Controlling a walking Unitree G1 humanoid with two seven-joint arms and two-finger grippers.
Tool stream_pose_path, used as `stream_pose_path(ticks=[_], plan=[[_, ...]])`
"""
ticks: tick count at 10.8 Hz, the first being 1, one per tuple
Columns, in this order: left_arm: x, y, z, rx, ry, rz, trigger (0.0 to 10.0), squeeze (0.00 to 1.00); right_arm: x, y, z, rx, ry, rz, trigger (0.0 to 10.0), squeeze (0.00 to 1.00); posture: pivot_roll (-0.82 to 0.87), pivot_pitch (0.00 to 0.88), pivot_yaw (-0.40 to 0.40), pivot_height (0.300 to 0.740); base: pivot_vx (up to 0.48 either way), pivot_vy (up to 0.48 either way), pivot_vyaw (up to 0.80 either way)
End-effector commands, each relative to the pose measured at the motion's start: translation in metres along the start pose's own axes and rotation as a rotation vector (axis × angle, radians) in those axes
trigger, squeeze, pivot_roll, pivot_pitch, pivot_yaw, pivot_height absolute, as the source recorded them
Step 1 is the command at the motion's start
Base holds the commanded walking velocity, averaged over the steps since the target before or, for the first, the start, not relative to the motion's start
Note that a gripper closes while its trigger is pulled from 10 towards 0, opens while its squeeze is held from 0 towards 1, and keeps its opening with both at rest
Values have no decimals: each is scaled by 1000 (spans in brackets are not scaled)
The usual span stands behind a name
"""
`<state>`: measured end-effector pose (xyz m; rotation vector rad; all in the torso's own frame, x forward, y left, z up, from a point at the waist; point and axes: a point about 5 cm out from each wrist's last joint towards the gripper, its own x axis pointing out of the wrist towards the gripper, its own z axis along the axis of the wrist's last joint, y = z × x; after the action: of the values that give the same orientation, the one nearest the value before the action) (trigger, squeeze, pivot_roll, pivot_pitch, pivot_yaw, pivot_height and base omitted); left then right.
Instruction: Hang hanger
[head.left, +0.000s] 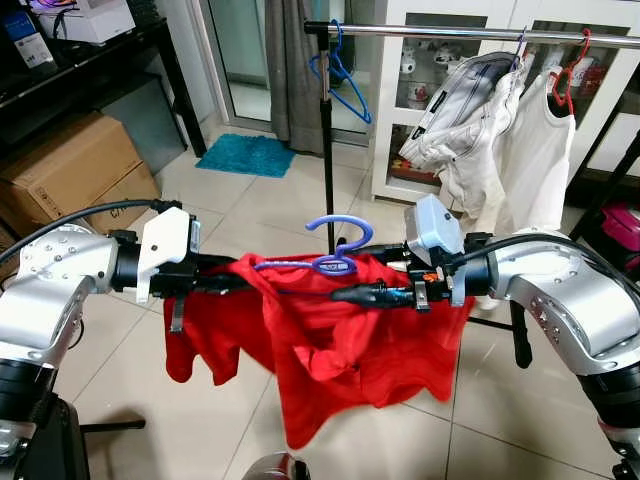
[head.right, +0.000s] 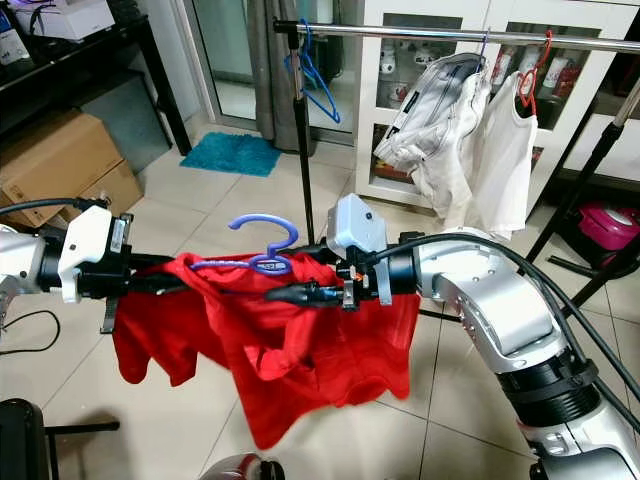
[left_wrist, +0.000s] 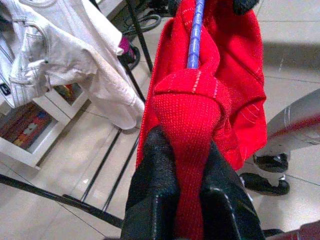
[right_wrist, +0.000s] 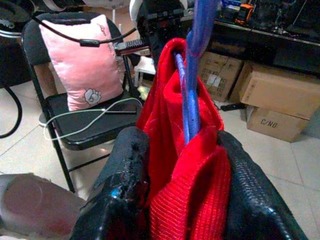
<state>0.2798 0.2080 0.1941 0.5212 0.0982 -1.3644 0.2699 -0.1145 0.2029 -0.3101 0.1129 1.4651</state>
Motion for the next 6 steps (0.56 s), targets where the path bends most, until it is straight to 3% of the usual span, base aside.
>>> stream_pose_path(ticks=[1,4,6], plan=[[-7,10,16,62,-48,61,0,0,3,3,-1,-11,33,22,0,0,-1,0,118,740,0,0,0],[-12,22,24,81,-69,128,0,0,6,1,8,14,-25,25,0,0,12,14,88,740,0,0,0],[-9,11,17,52,-64,112,0,0,8,3,4,35,-15,1,0,0,0,0,99,740,0,0,0]])
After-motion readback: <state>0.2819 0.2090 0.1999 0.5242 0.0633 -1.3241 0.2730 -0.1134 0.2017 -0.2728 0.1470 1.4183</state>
